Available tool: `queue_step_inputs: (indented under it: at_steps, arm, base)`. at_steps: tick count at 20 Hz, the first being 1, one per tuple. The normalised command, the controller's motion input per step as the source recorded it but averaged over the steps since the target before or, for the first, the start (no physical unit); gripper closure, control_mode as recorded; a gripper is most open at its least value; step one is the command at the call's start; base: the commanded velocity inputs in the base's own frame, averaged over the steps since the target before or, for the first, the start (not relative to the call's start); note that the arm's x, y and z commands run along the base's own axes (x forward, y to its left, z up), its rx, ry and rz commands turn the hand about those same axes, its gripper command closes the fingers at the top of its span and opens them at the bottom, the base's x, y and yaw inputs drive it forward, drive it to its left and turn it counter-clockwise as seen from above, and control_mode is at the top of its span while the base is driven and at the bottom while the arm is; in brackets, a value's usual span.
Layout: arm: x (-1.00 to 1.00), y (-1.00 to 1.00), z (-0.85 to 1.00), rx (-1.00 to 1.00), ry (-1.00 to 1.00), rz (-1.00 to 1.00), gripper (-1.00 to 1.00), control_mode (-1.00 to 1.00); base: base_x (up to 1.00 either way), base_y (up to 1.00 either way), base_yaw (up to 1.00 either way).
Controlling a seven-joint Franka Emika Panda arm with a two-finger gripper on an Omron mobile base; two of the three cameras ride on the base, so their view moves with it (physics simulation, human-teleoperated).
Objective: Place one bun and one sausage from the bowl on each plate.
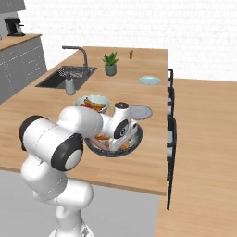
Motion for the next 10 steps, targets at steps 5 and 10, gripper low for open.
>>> queue_step_inputs:
  at_steps: [5, 10]
  arm:
    - [0.14, -0.19, 0.00, 0.00, 0.00, 0.00, -1.00, -1.00]
    - [0.12, 0.00, 0.00, 0.00, 0.00, 0.00, -1.00, -1.00]
  base:
    - [0.00, 0.00, 0.00]
    - [0.00, 0.00, 0.00]
